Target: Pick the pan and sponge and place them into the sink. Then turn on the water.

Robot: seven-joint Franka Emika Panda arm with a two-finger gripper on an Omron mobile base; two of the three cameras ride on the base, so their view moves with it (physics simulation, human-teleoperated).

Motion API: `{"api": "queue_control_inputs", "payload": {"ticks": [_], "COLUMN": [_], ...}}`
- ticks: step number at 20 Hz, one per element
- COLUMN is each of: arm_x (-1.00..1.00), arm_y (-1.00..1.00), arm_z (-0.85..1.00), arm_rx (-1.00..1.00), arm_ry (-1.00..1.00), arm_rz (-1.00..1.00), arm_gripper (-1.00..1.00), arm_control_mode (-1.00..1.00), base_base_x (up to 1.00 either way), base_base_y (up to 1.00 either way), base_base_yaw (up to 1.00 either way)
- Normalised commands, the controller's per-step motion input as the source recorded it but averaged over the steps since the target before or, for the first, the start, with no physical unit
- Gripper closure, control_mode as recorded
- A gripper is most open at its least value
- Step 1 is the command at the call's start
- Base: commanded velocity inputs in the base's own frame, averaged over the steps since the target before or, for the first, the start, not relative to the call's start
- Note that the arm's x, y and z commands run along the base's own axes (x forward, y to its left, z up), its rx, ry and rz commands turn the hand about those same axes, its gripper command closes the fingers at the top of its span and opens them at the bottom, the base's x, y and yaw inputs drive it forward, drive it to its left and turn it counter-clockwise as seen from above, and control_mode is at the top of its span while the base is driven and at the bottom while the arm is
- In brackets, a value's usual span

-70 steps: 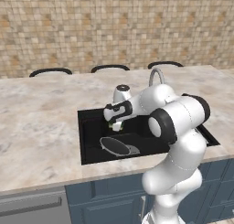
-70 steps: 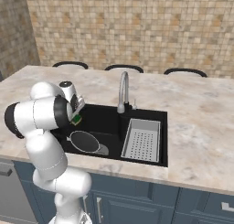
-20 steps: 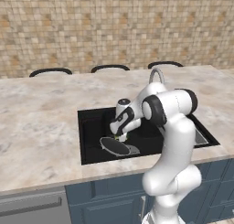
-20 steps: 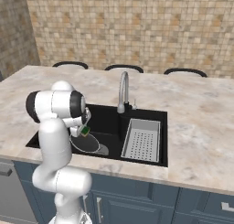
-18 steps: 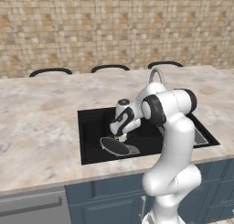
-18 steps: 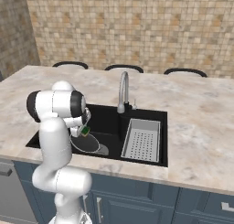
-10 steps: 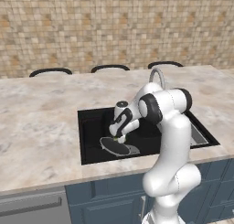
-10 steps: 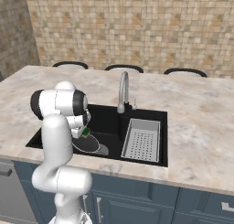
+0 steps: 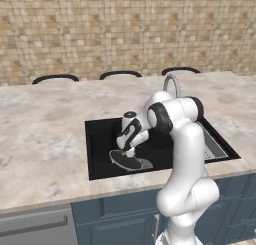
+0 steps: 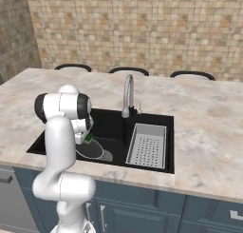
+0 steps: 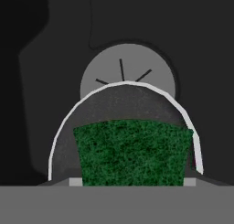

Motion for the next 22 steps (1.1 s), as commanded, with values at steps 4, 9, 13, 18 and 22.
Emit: {"api": "queue_control_inputs", "payload": {"ticks": [4,9,13,18,22], "arm_x": [-0.21,-0.2,-0.14,0.03,0.13], "arm_y": [0.42,0.41,0.31,0.01,0.02], "arm_z": [-0.27,-0.28,-0.31,-0.33,-0.32], "arm_rx": [-0.02,-0.02,-0.01,0.0,0.0], "arm_ry": [0.0,0.0,0.01,0.03,0.05], "arm_rz": [-0.07,-0.06,-0.04,-0.01,0.0], "arm_gripper": [1.0,1.0,1.0,1.0,1.0], "arm_control_mode": [-1.0,-1.0,-1.0,-1.0,-1.0], "base_base_x": [0.0,0.0,0.0,0.0,0.0], "base_base_y": [0.0,0.0,0.0,0.0,0.0], "base_base_yaw": [0.0,0.0,0.0,0.0,0.0]}}
